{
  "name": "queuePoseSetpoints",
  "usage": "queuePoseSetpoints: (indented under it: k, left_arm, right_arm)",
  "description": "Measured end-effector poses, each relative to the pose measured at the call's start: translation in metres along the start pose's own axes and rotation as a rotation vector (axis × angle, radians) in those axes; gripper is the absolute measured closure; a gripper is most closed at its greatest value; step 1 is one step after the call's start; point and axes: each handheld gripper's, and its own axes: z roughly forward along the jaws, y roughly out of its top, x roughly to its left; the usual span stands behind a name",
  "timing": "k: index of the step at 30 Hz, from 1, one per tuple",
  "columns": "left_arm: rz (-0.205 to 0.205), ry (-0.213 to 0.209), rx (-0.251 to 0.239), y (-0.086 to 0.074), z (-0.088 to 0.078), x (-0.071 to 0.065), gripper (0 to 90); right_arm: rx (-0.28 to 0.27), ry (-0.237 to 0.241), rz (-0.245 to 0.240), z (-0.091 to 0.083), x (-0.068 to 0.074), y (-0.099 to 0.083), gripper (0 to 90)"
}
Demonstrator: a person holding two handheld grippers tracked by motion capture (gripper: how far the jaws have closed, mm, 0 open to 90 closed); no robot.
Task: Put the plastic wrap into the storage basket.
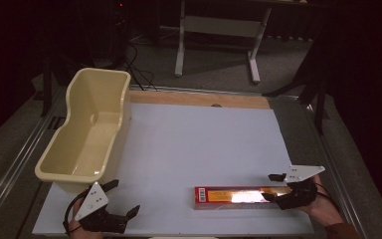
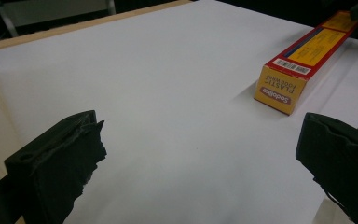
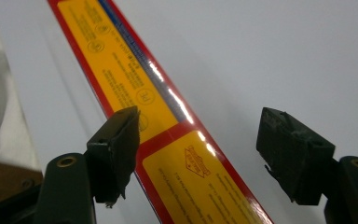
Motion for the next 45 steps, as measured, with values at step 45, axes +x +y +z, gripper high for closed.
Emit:
queuePoseSetpoints:
  k: [45]
  left_arm:
    - [-0.001,-0.008,0.009,0.0,0.003,-0.002,0.3]
  right_arm:
    - [0.448,0.184,-0.381,0.052,0.015,0.054,25.4]
